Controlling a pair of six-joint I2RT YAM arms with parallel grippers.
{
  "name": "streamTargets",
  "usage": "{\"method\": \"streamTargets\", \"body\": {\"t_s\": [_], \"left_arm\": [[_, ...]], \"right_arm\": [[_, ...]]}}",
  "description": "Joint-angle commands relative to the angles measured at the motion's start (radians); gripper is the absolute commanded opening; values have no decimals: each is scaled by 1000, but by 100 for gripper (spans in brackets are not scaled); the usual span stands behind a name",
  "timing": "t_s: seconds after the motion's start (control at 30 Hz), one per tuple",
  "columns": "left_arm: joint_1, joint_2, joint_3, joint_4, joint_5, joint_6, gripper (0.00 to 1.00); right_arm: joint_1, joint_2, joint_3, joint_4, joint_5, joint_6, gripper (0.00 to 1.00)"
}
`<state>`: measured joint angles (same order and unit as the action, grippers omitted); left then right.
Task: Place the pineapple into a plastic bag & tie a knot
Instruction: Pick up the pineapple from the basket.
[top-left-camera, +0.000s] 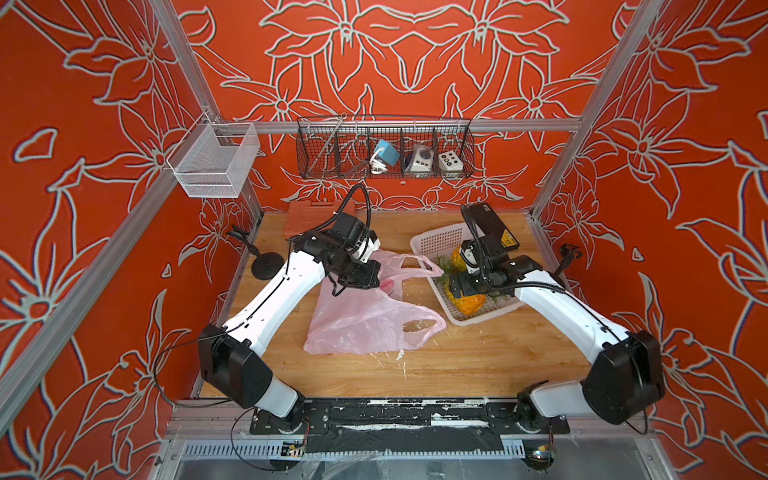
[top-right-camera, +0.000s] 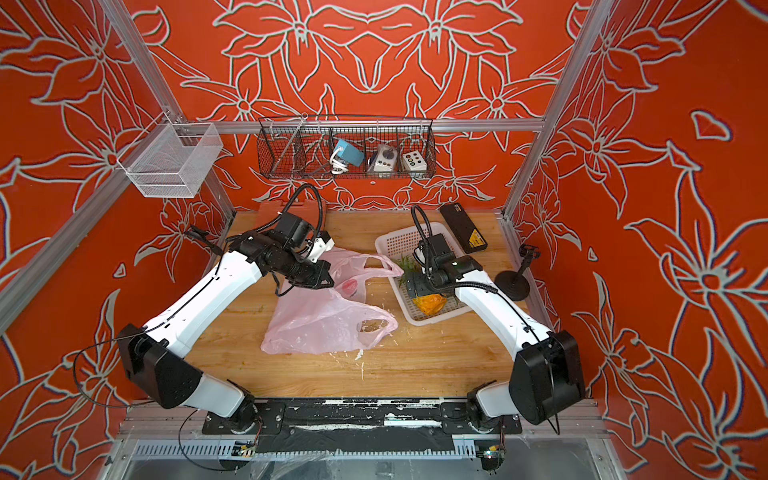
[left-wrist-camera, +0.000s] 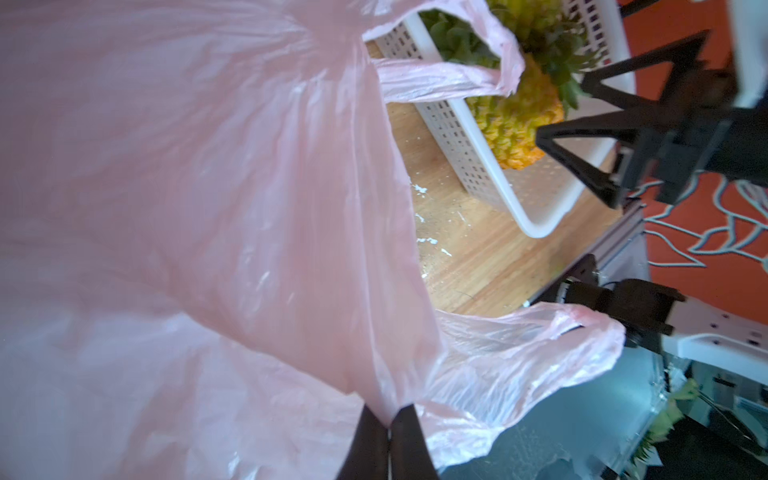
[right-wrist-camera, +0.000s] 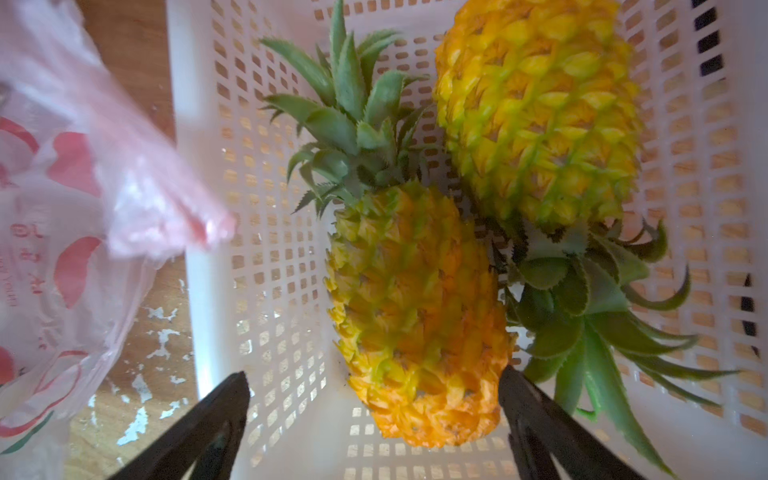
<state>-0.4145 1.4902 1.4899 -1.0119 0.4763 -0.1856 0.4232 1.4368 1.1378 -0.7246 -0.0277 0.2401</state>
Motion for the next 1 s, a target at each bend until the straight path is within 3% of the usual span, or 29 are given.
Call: {"method": "streamTargets", "body": {"t_s": [0.0, 0.2, 0.43, 0.77, 0.97], "left_arm": [[15, -28, -37, 47, 189, 17, 0], [112, -8, -101, 180, 365, -69, 0], [189, 15, -88, 203, 412, -90, 0], [224, 9, -155, 282, 470, -122, 0], [228, -10, -199, 322, 502, -142, 0]], "right_arm": [[-7, 66, 36, -30, 21, -48, 98], [-6, 195, 124, -60, 39, -87, 98], [-5, 294, 167, -88, 27, -102, 98], [4, 406, 148, -69, -57, -99, 97], [3, 357, 145, -42, -98, -69, 72]]}}
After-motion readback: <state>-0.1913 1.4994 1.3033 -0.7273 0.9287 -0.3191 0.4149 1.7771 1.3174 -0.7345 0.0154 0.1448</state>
